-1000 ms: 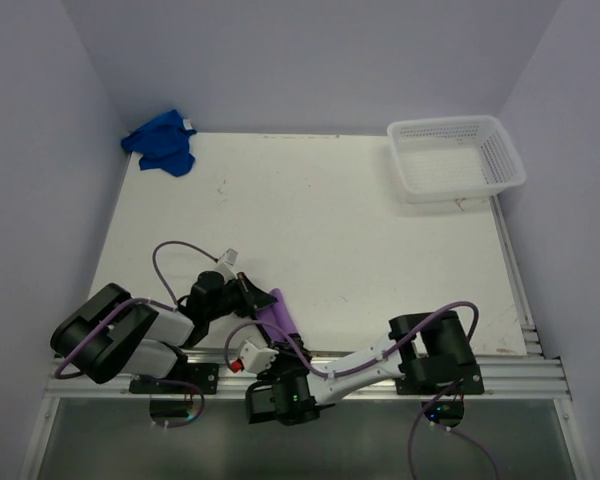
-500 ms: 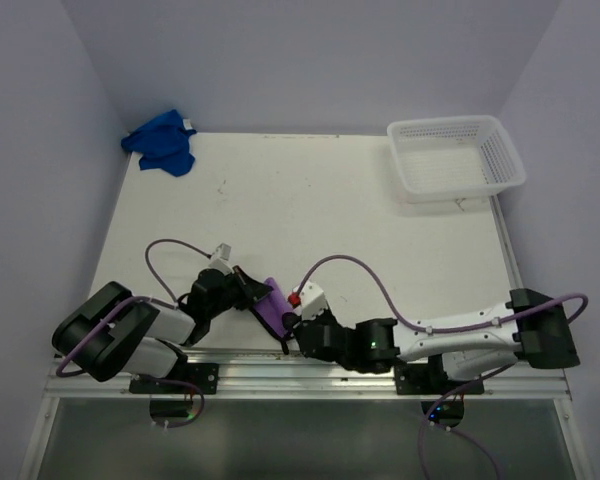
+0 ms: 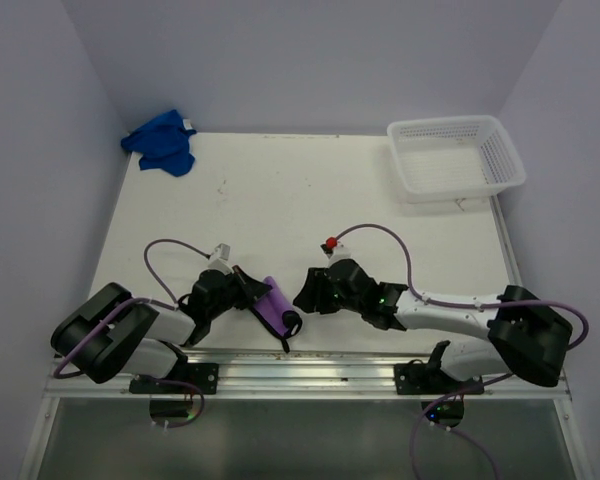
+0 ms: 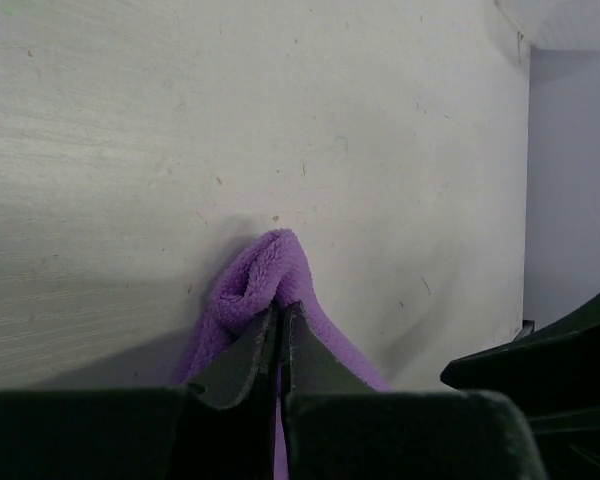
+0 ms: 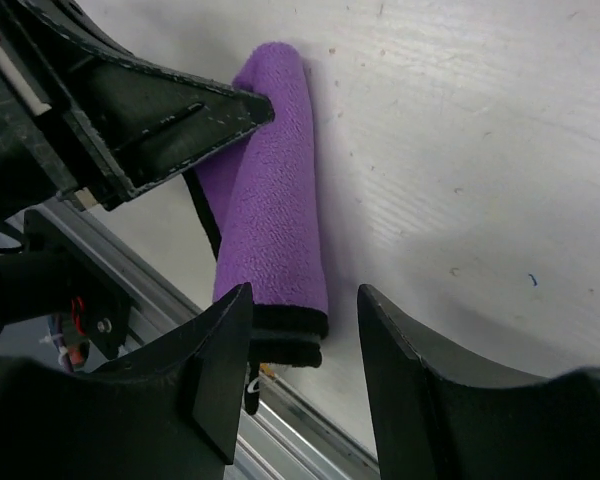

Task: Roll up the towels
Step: Roll the towel

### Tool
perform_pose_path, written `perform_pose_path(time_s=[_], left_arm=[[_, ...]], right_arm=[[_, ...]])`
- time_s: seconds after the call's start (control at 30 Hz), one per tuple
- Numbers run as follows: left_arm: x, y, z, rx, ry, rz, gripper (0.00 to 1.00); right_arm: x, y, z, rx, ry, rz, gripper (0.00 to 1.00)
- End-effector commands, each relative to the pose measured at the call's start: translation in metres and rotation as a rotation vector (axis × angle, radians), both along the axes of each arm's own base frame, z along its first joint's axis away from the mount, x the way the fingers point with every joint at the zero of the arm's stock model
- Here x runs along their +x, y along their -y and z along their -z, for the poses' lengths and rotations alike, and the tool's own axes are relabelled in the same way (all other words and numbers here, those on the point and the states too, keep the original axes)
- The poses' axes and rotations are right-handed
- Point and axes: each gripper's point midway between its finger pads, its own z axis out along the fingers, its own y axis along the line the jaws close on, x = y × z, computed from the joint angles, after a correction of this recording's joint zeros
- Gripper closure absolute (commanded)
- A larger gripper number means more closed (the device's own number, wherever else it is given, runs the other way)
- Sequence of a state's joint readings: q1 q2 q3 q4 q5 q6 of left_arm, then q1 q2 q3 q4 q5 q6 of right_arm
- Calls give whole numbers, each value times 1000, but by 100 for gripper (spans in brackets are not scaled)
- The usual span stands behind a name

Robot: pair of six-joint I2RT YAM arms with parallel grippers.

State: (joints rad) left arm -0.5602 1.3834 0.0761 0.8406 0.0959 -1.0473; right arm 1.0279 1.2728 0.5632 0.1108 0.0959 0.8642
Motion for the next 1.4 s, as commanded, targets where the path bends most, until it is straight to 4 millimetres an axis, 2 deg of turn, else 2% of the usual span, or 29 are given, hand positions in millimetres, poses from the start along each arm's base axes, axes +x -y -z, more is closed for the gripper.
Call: perform_pose_path(time_s=[0.0, 0.03, 0.1, 0.2, 0.53, 0.67, 0.8, 0.93, 1.13, 1.2, 1.23, 1.27, 1.3, 1.33, 1.37], left_arm=[[-25, -31, 46, 163, -101, -36, 100], [-25, -31, 46, 162, -99, -36, 100], [-25, -31, 46, 164, -99, -35, 100], [-25, -31, 46, 166, -98, -36, 100], [-25, -31, 45, 172, -94, -34, 100], [-26, -31, 46, 176, -97, -31, 100], [-24, -31, 45, 177, -94, -31, 100], [-24, -30, 45, 180, -91, -27, 100], [-23, -29, 46, 184, -97, -27, 100], [-22, -30, 47, 187, -100, -28, 100], [-22, -29, 47, 186, -101, -29, 100], [-22, -29, 47, 186, -102, -28, 100], [-22, -29, 47, 187, -104, -27, 100], [-21, -29, 47, 185, -103, -30, 100], [-22, -28, 47, 184, -106, -28, 100]], right_arm=[[-10, -35, -7, 132, -115, -77, 50], [-9, -38, 2, 119, -139, -79, 50], [-11, -43, 9, 130, -166, -85, 49], [-13, -52, 12, 147, -176, -116, 48], [-12, -51, 24, 146, -200, -90, 46], [-9, -49, 24, 150, -204, -55, 41], [-1, -32, 23, 139, -170, 30, 32], [4, -27, 2, 130, -101, 31, 30], [4, -36, -8, 38, -43, -67, 31], [-7, -38, 2, -63, -18, -137, 31], [-6, -48, -9, -75, 20, -156, 31], [-18, -46, 6, -176, 38, -205, 32], [-17, -55, -3, -192, 73, -221, 31], [-21, -57, 0, -229, 87, -238, 32], [-26, -52, 14, -323, 105, -256, 32]])
